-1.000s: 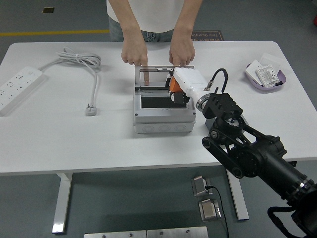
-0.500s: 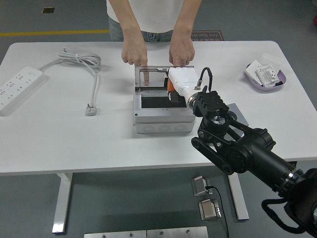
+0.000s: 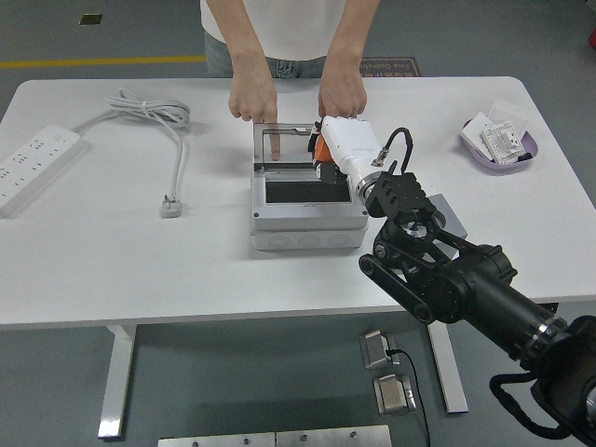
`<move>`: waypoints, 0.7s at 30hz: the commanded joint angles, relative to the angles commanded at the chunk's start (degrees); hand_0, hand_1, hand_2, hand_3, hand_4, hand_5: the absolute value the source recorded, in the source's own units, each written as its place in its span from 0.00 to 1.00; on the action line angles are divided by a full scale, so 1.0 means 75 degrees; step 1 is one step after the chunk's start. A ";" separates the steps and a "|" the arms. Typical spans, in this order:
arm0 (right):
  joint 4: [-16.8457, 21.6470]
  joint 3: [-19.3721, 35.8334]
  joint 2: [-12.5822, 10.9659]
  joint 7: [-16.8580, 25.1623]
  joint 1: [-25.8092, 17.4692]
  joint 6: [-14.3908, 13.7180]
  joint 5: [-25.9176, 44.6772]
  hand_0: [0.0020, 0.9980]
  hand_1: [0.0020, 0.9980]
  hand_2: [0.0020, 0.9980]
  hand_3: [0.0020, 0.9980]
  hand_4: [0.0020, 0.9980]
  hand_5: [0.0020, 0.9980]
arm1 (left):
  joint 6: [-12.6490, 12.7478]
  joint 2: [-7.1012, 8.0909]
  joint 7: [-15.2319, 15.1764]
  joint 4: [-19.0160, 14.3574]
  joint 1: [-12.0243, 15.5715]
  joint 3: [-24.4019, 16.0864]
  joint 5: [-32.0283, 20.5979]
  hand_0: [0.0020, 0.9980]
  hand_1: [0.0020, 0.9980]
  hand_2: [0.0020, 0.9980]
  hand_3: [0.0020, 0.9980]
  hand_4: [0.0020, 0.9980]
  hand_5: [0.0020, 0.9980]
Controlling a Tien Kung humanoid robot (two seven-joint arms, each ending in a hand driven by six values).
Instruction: Fetch the battery,place it into the box,close the lid of the box
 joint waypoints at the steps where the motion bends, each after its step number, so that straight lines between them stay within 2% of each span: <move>1: -0.0009 -0.0001 0.0014 -0.0008 -0.0028 -0.0001 0.0000 0.00 0.05 0.20 0.21 0.20 0.10 | 0.0001 0.0000 0.0001 0.0000 0.0002 0.0001 -0.0002 0.61 0.64 0.64 0.64 0.79 0.12; 6: -0.0042 0.0006 0.0027 0.0008 -0.0137 -0.0038 0.0004 0.00 0.05 0.19 0.20 0.20 0.10 | -0.0003 -0.0008 0.0007 0.0000 0.0004 0.0000 0.0007 0.61 0.64 0.64 0.64 0.79 0.12; 14: -0.0131 -0.0035 0.0027 0.0391 -0.0280 -0.0243 0.0154 0.00 0.05 0.20 0.20 0.20 0.11 | -0.0022 -0.0027 0.0011 0.0000 -0.0032 -0.0061 0.0099 0.61 0.64 0.64 0.64 0.79 0.12; 21: -0.0178 -0.0116 0.0027 0.1184 -0.0288 -0.0737 0.0870 0.00 0.07 0.20 0.20 0.20 0.11 | -0.0021 -0.0021 0.0032 0.0000 -0.0027 -0.0054 0.0109 0.61 0.64 0.64 0.64 0.79 0.12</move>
